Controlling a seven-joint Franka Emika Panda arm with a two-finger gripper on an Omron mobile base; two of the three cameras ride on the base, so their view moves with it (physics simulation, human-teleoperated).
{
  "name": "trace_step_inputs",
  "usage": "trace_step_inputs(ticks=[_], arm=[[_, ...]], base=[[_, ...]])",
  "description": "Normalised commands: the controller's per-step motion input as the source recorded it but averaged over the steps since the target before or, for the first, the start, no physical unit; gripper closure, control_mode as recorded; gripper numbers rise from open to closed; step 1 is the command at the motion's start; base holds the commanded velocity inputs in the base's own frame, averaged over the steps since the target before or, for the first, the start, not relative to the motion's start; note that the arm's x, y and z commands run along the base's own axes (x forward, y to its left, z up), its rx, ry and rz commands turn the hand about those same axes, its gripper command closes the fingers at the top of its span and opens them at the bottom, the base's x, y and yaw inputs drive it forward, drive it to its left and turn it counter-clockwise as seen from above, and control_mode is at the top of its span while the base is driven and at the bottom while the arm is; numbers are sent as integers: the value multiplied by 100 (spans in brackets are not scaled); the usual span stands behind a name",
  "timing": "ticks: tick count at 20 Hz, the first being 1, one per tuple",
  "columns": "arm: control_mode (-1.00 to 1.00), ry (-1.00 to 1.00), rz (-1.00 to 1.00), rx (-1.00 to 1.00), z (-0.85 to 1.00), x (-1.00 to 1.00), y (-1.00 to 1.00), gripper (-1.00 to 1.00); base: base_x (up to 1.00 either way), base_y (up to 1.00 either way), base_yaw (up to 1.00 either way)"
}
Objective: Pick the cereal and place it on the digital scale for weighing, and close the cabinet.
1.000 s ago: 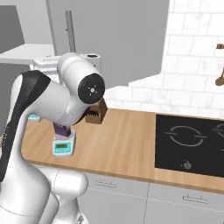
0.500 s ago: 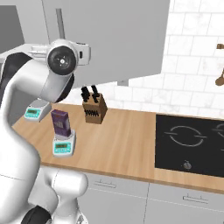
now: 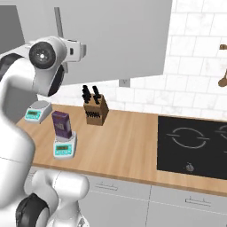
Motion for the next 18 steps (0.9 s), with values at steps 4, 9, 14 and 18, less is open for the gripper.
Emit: trace_step_inputs(ticks=[4, 9, 14, 18], arm=[[-100, 0, -17, 0, -3, 56, 6, -100], [-100, 0, -18, 0, -2, 60, 4, -100], [-100, 0, -11, 0, 0, 47, 0, -100], [-100, 0, -5, 0, 0, 44, 0, -100]], base=[[0, 0, 0], [0, 0, 0], [0, 0, 0], [0, 0, 0]])
